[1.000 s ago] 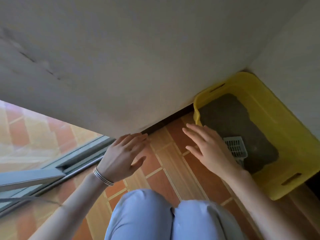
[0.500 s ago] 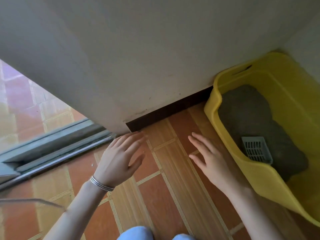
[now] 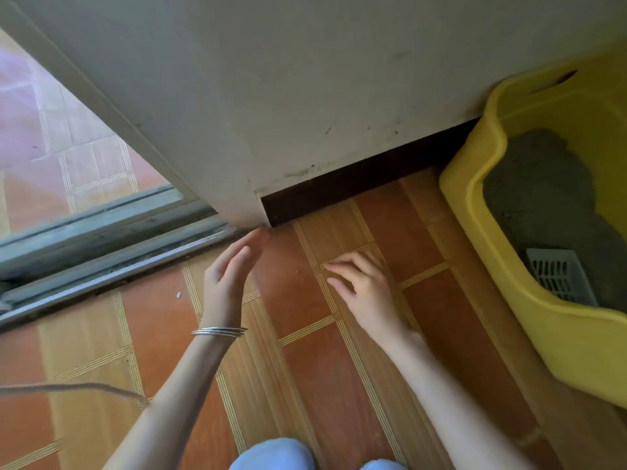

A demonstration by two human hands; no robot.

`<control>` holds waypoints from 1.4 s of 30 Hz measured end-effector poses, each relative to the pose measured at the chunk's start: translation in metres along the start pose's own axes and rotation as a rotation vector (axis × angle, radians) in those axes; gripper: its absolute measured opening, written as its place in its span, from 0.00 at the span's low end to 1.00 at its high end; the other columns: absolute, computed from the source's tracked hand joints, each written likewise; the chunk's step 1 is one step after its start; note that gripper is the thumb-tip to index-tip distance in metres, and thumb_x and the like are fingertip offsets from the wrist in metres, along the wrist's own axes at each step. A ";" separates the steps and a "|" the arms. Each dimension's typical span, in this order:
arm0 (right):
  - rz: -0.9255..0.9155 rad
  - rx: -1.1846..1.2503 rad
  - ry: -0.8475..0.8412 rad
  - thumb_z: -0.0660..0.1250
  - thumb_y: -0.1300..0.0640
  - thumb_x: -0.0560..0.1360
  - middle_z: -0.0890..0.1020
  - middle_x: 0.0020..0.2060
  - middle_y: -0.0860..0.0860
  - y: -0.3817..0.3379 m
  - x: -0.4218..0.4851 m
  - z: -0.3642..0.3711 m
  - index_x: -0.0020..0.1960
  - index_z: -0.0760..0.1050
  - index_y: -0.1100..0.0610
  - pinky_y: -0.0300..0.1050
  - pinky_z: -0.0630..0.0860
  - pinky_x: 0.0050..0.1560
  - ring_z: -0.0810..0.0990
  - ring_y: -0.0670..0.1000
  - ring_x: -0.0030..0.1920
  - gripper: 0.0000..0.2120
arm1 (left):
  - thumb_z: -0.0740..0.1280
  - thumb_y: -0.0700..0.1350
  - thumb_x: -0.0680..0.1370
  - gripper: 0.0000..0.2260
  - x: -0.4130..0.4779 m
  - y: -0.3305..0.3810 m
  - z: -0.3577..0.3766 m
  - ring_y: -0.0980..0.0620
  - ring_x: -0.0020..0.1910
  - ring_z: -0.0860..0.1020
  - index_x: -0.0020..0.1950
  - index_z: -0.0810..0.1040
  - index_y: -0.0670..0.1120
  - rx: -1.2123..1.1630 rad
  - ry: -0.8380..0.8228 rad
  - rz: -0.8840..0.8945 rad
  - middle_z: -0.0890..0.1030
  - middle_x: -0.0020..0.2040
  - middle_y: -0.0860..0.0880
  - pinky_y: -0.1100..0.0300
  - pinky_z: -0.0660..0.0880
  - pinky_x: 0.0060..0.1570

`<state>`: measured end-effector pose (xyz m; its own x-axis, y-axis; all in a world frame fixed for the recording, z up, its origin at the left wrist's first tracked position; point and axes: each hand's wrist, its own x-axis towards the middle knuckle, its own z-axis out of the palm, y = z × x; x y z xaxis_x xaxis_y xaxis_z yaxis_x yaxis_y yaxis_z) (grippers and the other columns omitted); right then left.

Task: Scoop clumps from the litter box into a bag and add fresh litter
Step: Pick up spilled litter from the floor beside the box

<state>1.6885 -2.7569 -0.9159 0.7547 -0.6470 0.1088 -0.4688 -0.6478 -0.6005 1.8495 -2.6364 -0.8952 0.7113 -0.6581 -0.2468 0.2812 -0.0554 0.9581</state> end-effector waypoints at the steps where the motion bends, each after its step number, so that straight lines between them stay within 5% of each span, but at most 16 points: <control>1: 0.021 0.020 0.002 0.74 0.63 0.66 0.81 0.42 0.53 -0.002 0.006 0.011 0.48 0.82 0.60 0.43 0.68 0.53 0.79 0.56 0.44 0.10 | 0.65 0.51 0.72 0.14 0.000 -0.004 0.001 0.47 0.60 0.77 0.53 0.83 0.53 -0.033 0.001 -0.041 0.82 0.56 0.48 0.56 0.73 0.60; 8: 0.072 0.002 -0.027 0.72 0.54 0.67 0.80 0.39 0.48 -0.016 0.026 0.057 0.41 0.82 0.55 0.56 0.72 0.51 0.78 0.54 0.43 0.05 | 0.64 0.50 0.75 0.14 -0.003 -0.021 0.001 0.47 0.59 0.78 0.56 0.80 0.45 -0.055 -0.002 -0.154 0.82 0.55 0.44 0.57 0.74 0.57; 20: 0.019 -0.101 0.058 0.73 0.54 0.68 0.79 0.37 0.47 -0.018 0.017 0.055 0.39 0.80 0.53 0.50 0.73 0.43 0.77 0.51 0.42 0.03 | 0.61 0.46 0.77 0.12 0.002 -0.024 0.003 0.48 0.57 0.79 0.55 0.80 0.44 -0.171 0.044 -0.179 0.83 0.55 0.44 0.61 0.76 0.52; 29: 0.053 -0.174 0.049 0.64 0.51 0.72 0.80 0.38 0.48 -0.019 0.016 0.045 0.39 0.79 0.54 0.49 0.71 0.43 0.75 0.52 0.43 0.08 | 0.61 0.45 0.78 0.11 -0.002 -0.017 0.011 0.48 0.58 0.79 0.56 0.80 0.43 -0.156 0.053 -0.190 0.83 0.54 0.44 0.58 0.75 0.57; 32: 0.038 0.076 0.162 0.64 0.52 0.73 0.79 0.38 0.49 -0.024 0.016 0.026 0.39 0.78 0.56 0.45 0.68 0.47 0.73 0.52 0.42 0.10 | 0.58 0.41 0.80 0.12 -0.002 -0.015 0.029 0.49 0.55 0.80 0.57 0.78 0.40 -0.263 0.043 -0.313 0.83 0.52 0.44 0.62 0.77 0.52; 37: -0.026 0.106 0.203 0.66 0.52 0.73 0.79 0.39 0.48 -0.031 0.011 -0.002 0.44 0.83 0.55 0.40 0.69 0.46 0.71 0.49 0.44 0.09 | 0.56 0.43 0.81 0.14 -0.007 -0.016 0.073 0.51 0.45 0.82 0.54 0.79 0.40 -0.640 0.016 -0.669 0.83 0.49 0.43 0.62 0.79 0.42; 42: 0.150 -0.006 0.305 0.63 0.49 0.74 0.78 0.42 0.48 0.017 0.005 -0.037 0.48 0.82 0.53 0.42 0.70 0.45 0.72 0.48 0.45 0.12 | 0.54 0.42 0.81 0.14 0.005 -0.015 0.092 0.48 0.49 0.83 0.58 0.77 0.38 -0.766 -0.024 -0.732 0.83 0.52 0.41 0.58 0.79 0.50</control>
<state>1.6671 -2.7857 -0.8957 0.5052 -0.8253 0.2521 -0.5677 -0.5379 -0.6232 1.7895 -2.7076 -0.8972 0.1939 -0.6710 -0.7156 0.9730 0.0384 0.2276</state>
